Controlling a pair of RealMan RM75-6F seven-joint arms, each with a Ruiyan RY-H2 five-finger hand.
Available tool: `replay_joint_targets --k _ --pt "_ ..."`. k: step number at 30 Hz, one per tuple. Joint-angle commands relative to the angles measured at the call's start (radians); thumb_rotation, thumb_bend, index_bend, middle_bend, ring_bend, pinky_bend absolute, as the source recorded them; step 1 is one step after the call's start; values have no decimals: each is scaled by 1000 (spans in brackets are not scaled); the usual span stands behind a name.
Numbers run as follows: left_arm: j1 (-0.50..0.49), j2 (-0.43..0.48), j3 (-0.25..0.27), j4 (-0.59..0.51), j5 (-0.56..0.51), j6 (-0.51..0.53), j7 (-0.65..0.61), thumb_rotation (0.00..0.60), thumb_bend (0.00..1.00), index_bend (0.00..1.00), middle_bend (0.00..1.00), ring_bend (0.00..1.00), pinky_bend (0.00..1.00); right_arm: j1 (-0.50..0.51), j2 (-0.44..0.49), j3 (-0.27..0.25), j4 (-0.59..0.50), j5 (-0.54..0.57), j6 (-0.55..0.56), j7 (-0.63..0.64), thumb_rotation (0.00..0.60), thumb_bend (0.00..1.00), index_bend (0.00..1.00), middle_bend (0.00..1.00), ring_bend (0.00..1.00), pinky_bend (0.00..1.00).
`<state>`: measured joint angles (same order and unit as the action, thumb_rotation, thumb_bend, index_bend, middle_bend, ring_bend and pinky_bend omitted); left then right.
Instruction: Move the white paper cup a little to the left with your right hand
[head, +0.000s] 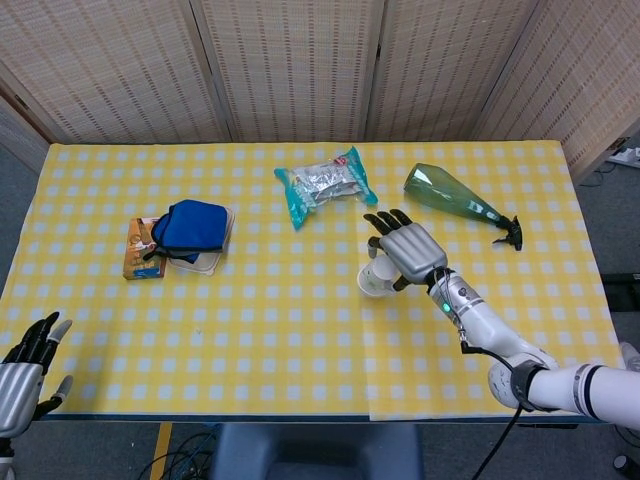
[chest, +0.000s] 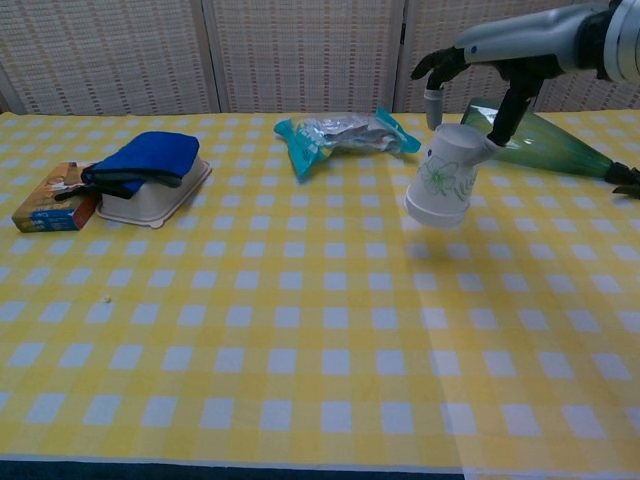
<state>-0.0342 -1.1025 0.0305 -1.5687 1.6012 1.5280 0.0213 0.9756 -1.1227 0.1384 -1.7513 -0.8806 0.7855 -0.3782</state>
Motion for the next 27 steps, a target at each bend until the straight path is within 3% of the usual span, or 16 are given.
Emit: replay_joint_targets --k 1,8,27 --pt "0 1 1 -1 3 1 -1 600 382 0 0 44 291 2 4 -3 -11 11 10 -14 600 169 404 26 0 0" --pt "3 5 5 -2 12 10 -7 600 382 0 0 44 291 18 -90 -75 80 81 -25 -86 600 168 404 26 0 0" --pt "3 4 5 -5 13 10 -4 600 382 0 0 44 291 14 100 23 -166 43 85 -66 600 169 404 26 0 0"
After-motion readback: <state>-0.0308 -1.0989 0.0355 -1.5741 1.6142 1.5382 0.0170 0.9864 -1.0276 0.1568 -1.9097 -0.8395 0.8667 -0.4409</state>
